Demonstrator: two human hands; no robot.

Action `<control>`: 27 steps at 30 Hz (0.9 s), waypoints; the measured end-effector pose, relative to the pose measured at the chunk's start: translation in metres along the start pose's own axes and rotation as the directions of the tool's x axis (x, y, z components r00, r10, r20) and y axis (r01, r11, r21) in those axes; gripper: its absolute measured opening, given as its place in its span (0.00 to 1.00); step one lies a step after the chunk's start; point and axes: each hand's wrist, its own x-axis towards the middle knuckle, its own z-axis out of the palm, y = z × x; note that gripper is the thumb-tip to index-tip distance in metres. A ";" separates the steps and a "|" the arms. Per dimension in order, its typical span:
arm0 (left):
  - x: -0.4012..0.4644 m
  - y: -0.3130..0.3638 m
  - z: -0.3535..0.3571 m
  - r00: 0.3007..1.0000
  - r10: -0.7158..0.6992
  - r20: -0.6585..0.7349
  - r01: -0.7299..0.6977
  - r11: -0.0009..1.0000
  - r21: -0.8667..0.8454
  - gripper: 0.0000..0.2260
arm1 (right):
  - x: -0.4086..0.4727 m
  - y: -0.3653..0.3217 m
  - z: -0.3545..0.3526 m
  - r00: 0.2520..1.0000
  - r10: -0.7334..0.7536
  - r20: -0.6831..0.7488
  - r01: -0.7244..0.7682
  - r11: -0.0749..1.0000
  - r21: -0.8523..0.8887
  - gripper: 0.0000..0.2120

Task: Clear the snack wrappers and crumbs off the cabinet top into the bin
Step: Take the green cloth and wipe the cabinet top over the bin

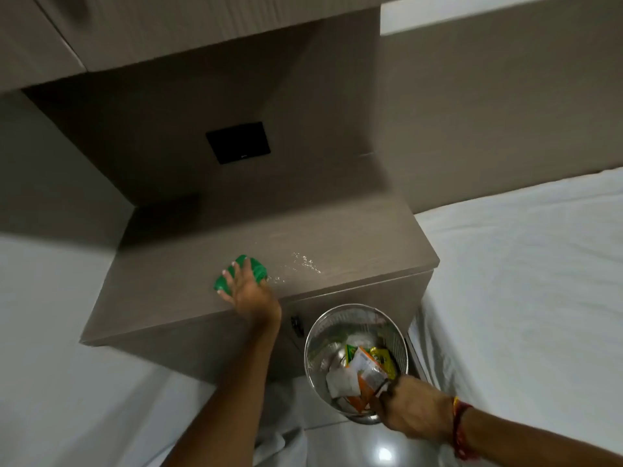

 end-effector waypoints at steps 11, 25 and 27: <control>-0.009 0.056 0.034 0.948 0.183 0.262 -0.107 0.954 -0.281 0.23 | -0.001 0.027 -0.008 0.998 -0.053 -0.030 0.052 0.997 -0.053 0.30; -0.121 0.036 -0.027 0.543 0.665 0.513 -0.486 0.747 -0.454 0.32 | 0.002 0.000 -0.037 0.991 -0.080 -0.107 0.076 0.996 -0.041 0.25; -0.123 0.032 -0.031 0.521 0.684 0.510 -0.530 0.728 -0.435 0.32 | 0.001 -0.004 -0.038 0.997 -0.066 -0.027 0.064 0.996 -0.061 0.26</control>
